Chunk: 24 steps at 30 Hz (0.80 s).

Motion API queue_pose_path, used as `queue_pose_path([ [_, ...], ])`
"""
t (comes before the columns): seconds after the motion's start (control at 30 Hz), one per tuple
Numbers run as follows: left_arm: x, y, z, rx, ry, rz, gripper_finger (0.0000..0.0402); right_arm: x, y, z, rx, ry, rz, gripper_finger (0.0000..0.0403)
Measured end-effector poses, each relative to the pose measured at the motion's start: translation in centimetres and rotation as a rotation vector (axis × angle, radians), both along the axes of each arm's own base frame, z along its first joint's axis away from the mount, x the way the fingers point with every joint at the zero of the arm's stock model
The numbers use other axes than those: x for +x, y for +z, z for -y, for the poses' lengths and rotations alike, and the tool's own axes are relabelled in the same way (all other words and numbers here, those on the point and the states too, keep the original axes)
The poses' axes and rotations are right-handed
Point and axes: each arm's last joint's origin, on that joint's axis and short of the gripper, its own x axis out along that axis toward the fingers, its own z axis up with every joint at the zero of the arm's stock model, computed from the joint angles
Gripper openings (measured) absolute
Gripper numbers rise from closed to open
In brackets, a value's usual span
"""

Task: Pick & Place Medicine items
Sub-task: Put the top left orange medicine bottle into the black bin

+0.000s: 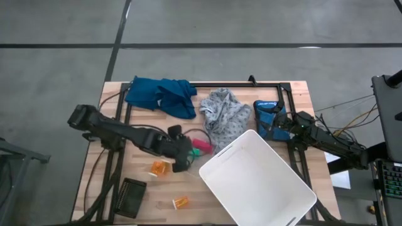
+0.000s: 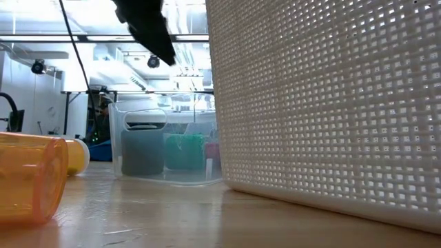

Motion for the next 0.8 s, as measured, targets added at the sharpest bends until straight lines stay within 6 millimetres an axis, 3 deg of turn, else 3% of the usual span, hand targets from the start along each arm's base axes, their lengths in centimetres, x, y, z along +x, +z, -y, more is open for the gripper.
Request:
queue_pose_path([
  [0.37,-5.7,3.5,-1.8,-0.143,0.362,-0.011,0.0236,0.0,0.0,0.0,-0.001,0.0,0.0,0.024],
  [0.63,-7.7,2.5,-2.0,-0.163,0.594,-0.077,0.0236,0.0,0.0,0.0,-0.001,0.0,-0.001,0.024],
  [0.8,-8.2,1.3,-2.0,-0.163,0.65,-0.108,0.0236,0.0,0.0,0.0,-0.001,0.0,-0.001,0.024],
])
